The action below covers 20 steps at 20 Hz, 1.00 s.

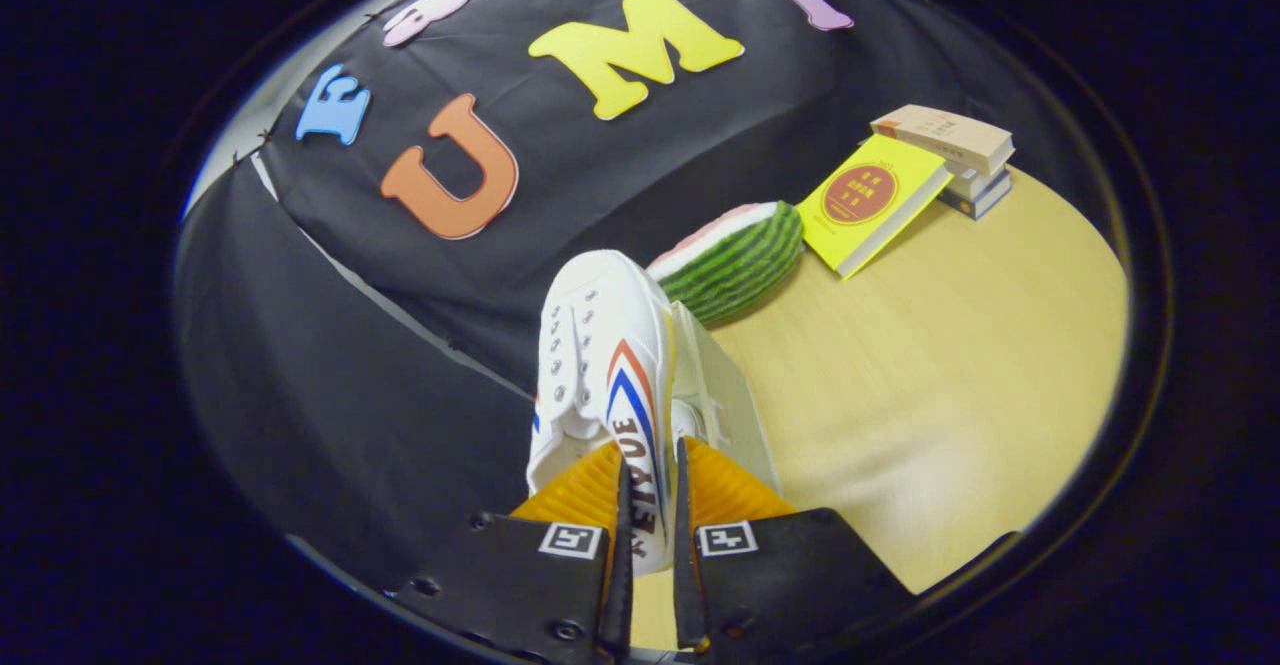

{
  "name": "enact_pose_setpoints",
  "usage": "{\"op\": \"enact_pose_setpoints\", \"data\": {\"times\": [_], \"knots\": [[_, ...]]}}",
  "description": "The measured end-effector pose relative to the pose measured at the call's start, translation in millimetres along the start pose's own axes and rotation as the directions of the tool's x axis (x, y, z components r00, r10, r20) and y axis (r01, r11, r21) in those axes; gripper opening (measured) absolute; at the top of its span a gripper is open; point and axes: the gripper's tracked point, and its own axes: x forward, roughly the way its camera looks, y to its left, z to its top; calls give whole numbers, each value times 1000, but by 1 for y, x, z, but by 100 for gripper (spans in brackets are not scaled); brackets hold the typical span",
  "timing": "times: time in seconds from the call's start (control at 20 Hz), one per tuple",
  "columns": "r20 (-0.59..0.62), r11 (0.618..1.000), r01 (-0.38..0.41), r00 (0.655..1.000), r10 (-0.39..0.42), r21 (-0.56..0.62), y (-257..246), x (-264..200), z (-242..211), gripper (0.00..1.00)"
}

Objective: Open the storage box then place both shoes into the box .Put the left shoe in first, then the right shoe, with the right side of both shoes facing outward in a uniform manner.

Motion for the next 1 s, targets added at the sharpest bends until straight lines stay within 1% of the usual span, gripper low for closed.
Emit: {"op": "enact_pose_setpoints", "data": {"times": [0.25, 0.4, 0.45, 0.5, 0.55, 0.6, 0.65, 0.7, 0.8, 0.9, 1.0], "knots": [[-6, 998, 55, 998, -55, 24, -11, 27, -16, 22], [-11, 998, 62, 998, -61, 18, -16, 39, -22, 22], [-15, 998, 60, 998, -59, 22, -18, 41, -25, 22], [-19, 999, 33, 999, -32, 25, -15, 41, -26, 22], [5, 1000, -1, 1000, 1, 29, -7, 40, -22, 25], [40, 1000, -4, 999, 3, 7, -6, 37, -17, 45], [91, 1000, 15, 996, -13, -17, -10, 26, -4, 54], [125, 999, 33, 992, -28, -40, -13, 17, 5, 67], [148, 997, 18, 989, -8, -71, -7, 3, 11, 92], [160, 995, 20, 987, -5, -97, -8, -10, 19, 98], [206, 991, 32, 978, -4, -130, -7, -27, 30, 100]]}}
